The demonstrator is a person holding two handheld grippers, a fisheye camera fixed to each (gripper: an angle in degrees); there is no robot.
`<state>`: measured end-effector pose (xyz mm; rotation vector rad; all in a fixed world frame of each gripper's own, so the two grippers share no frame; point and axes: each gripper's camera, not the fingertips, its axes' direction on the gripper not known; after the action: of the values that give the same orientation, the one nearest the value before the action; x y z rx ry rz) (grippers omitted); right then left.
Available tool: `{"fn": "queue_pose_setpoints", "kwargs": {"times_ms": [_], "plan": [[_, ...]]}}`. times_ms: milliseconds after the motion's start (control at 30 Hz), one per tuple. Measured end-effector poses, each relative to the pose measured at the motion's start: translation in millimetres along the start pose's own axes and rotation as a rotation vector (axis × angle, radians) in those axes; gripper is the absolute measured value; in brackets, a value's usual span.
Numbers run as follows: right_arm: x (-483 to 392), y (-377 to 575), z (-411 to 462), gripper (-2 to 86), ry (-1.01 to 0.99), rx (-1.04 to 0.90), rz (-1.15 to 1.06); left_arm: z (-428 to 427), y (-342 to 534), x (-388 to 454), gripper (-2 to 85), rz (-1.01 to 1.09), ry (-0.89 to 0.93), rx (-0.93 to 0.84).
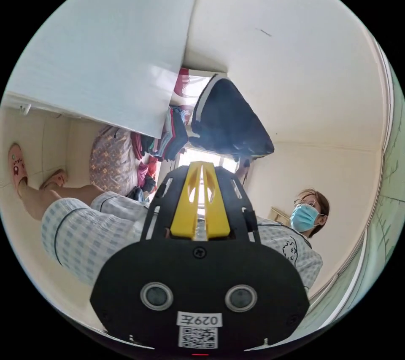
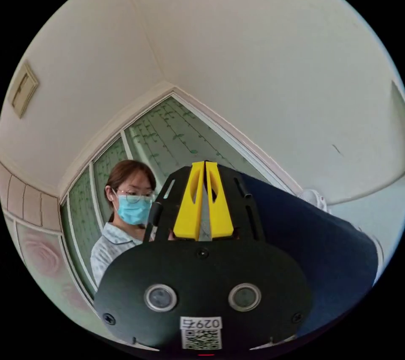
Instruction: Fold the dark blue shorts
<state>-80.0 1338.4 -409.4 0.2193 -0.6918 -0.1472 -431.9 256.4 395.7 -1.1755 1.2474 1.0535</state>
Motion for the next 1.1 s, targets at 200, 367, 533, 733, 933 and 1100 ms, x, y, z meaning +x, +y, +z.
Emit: {"fn": "queue_pose_setpoints", "kwargs": {"times_ms": [200,367,533,733,933,1100], "plan": [[180,59,48,2.1,0.728,-0.214,0.343,-23,9,9,-1.0,-0.032,-0.192,0.057],[291,102,73,8.3,0.959,-0.413,0.52,2,-19,28,-0.8,-0.038,-0.377,0.026],[421,108,131,19.7,0.988,-0.616,0.581,74,-107,59,2.7,0.021,-0.538,-0.074],[561,102,231,15.8,0.977,-0.941,0.492,158,-211,137,19.2,0.127,-1.127,0.046],[596,48,244,4.7,0.803,-0.972,0.343,218,-293,155,22.0,0.099,-1.366,-0.066],[584,-23,216,1.2,0.865,-0.805,0.163,260,-332,145,22.5,0.054,-1.512,-0.143]]}}
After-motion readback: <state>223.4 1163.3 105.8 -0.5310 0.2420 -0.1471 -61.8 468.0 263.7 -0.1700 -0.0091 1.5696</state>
